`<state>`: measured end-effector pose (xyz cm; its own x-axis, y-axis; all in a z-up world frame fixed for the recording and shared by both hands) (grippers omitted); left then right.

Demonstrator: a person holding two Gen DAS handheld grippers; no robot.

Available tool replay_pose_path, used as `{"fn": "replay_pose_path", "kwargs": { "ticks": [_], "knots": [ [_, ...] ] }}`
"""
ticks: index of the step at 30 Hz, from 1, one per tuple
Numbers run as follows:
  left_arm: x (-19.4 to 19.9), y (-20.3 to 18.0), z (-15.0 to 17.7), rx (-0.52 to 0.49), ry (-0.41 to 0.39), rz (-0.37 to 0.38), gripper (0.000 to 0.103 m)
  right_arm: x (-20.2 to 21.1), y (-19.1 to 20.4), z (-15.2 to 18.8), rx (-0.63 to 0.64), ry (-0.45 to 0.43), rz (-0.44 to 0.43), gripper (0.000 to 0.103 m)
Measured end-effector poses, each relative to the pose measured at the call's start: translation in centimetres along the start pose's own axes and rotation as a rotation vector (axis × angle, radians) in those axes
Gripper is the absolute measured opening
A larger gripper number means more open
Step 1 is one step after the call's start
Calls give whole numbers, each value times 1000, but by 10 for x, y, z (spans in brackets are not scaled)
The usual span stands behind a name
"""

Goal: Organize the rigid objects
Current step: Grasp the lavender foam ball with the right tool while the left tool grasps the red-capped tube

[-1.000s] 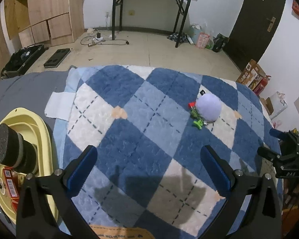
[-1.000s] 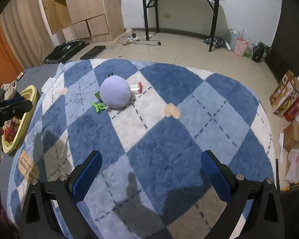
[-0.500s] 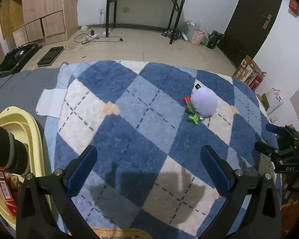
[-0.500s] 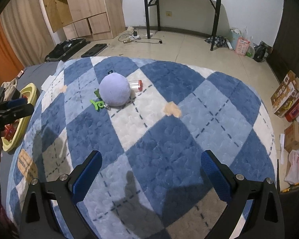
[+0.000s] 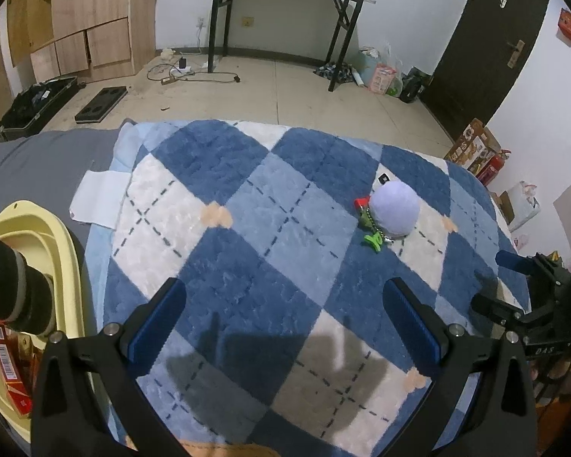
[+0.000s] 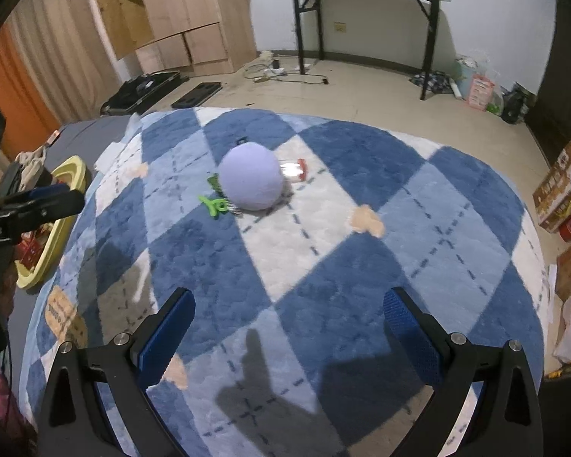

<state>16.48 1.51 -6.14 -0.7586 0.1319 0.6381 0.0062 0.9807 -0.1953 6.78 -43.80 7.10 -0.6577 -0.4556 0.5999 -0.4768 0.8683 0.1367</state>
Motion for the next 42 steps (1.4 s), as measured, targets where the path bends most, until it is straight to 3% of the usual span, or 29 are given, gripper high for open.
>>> {"fn": "replay_pose_path", "kwargs": {
  "ticks": [9, 23, 25, 26, 28, 29, 32, 35, 40, 42],
  "knots": [
    [-6, 8, 2, 17, 11, -6, 103, -26, 9, -22, -34, -24, 3, 101],
    [-19, 35, 26, 116, 54, -20, 103, -118, 35, -46, 21, -10, 34, 96],
    [-22, 37, 26, 129, 57, -22, 103, -134, 37, -47, 34, 1, 36, 86],
    [-24, 36, 25, 135, 57, -20, 103, -141, 39, -46, 48, 15, 33, 70],
    [-30, 31, 21, 147, 56, -11, 103, -149, 40, -44, 72, 24, 30, 63],
    [-34, 27, 18, 145, 58, -5, 103, -148, 39, -45, 75, 13, 17, 53],
    [-48, -1, 6, 68, 56, 52, 103, -135, 31, -45, 44, -20, -37, 52],
    [-69, -35, 1, -8, 108, 151, 103, -111, 4, -42, -16, -59, -51, 52],
    [-102, -79, -9, -209, 129, 241, 101, -78, -59, -20, -123, -50, -2, 52],
    [-116, -95, -8, -291, 154, 283, 93, -68, -79, -8, -150, -36, 21, 52]
  ]
}}
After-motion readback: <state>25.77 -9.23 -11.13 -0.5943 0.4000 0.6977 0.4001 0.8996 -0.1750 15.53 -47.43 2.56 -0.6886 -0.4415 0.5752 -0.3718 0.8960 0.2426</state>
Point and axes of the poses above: each gripper's, at about its wrist camera, not at the fingertips, and x roughly against the way its jaws point, y to its left, z to its underside, the point moved 9 cm from there along -x, roughly the way its jaws point, and after that the axes turned 15 degrees about -y, right-handed, at the moved point
